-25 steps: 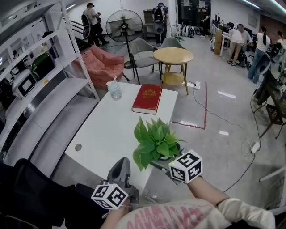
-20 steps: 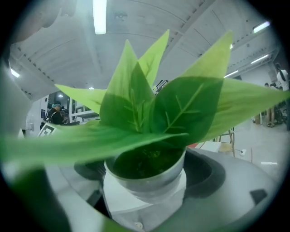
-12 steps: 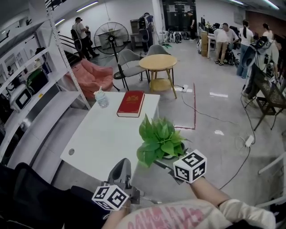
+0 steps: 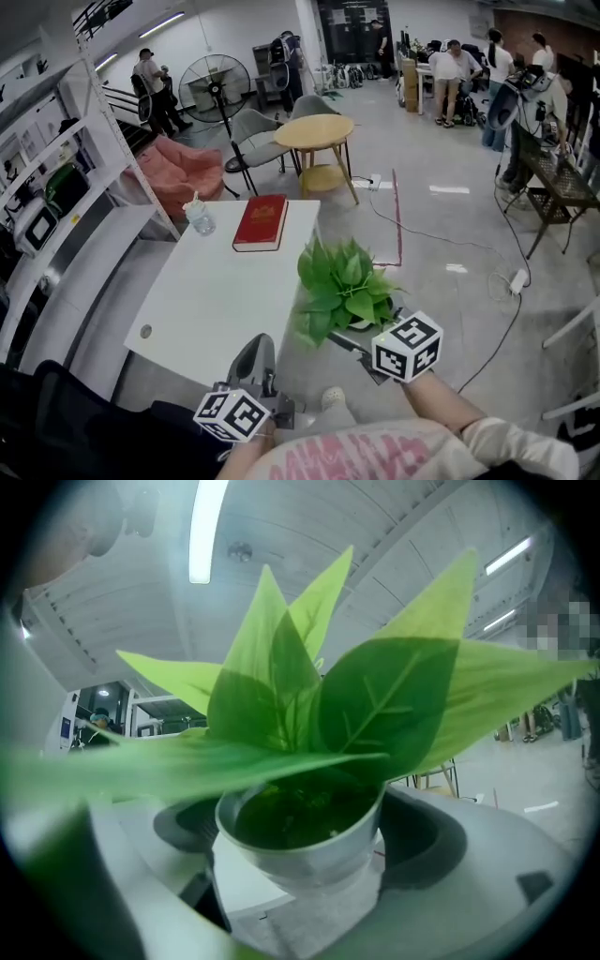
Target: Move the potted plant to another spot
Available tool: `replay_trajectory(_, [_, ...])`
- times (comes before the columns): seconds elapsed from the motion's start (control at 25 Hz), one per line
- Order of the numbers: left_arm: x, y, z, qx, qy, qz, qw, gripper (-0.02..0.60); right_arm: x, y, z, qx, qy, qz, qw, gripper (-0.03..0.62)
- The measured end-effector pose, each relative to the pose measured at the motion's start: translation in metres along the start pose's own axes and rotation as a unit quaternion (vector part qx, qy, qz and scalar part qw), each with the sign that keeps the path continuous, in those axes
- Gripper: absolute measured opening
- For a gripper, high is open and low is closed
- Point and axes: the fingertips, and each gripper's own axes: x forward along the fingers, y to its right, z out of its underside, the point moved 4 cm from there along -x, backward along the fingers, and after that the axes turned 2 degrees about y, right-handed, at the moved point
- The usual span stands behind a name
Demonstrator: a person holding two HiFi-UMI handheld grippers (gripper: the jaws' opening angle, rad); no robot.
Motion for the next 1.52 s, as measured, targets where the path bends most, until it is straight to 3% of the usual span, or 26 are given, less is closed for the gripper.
replay_trajectory(0.16, [0.023,0.002,0.003,-0.023,0.007,0.007,0.9997,0.003,-0.005,0.018,-0.006,-0.006,0.001,0.011,1.0,0.529])
replay_trajectory(0.36, [0.049,-0.005,0.001,-0.052,0.021,0.042,0.9976,0.003,0.001,0.041,-0.007,-0.001,0.012,0.03,0.999,0.529])
replay_trajectory(0.84, [0.187,-0.044,-0.02,-0.057,0.017,0.041,0.9974,0.003,0.076,0.143,-0.049,-0.017,0.013,0.042,0.999,0.529])
replay_trajectory(1.16, [0.294,-0.047,-0.053,-0.051,0.018,0.076,0.9956,0.003,0.121,0.217,-0.096,-0.022,0.026,0.056,0.998,0.529])
replay_trajectory(1.52, [0.354,-0.084,-0.064,-0.051,0.02,0.068,0.9962,0.003,0.177,0.271,-0.094,0.003,0.027,0.06,0.998,0.529])
